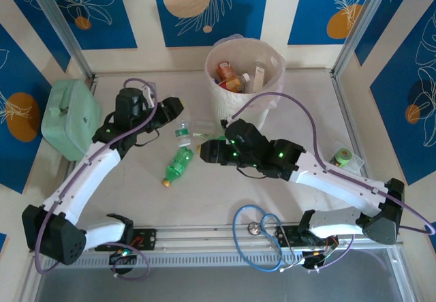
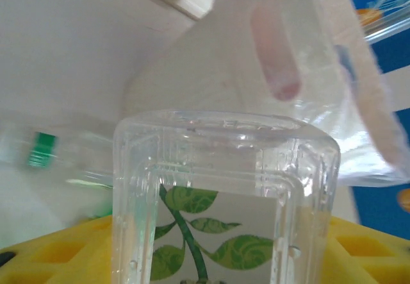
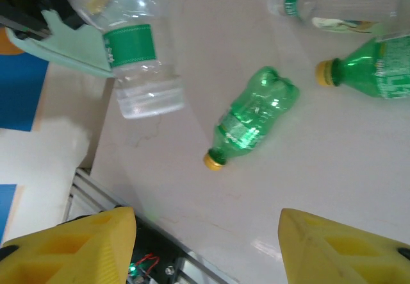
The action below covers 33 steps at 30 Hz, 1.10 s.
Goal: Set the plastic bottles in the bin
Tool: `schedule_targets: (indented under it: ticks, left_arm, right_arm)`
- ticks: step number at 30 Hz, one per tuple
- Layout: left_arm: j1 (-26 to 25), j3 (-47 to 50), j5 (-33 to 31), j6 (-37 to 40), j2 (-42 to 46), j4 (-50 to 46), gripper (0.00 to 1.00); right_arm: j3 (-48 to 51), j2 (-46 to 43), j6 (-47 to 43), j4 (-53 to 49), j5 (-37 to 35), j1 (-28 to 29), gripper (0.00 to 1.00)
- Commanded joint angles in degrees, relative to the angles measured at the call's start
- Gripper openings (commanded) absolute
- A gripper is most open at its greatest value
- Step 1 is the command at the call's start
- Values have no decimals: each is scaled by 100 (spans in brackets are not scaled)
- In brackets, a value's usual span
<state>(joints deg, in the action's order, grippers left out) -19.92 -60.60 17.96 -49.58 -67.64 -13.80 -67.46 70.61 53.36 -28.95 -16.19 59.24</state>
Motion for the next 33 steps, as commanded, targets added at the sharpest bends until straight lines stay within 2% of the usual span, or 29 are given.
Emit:
schedule_targets:
  ticks: [1, 6, 11, 14, 18, 33]
  left_arm:
    - [42, 338, 728, -1220, 213, 1041, 63]
    - [32, 629, 904, -1695, 437, 1345, 64]
    - [15, 982, 1111, -2296, 575, 1897, 65]
    - [5, 971, 1213, -2341, 602, 1907, 65]
    - [-16, 1006, 1297, -2510, 629, 2056, 65]
    - [-59, 1076, 1457, -2458, 594, 1920, 63]
  right_arm:
    - [16, 62, 9, 710, 573, -9, 61]
    - [154, 130, 166, 1139, 999, -173, 62]
    - [37, 311, 164, 965, 1032, -306, 64]
    - [-129, 463, 183, 809, 1096, -393, 68]
    - [-384, 691, 117, 732, 1200, -417, 68]
    - [-629, 806, -46, 592, 1087, -429, 57]
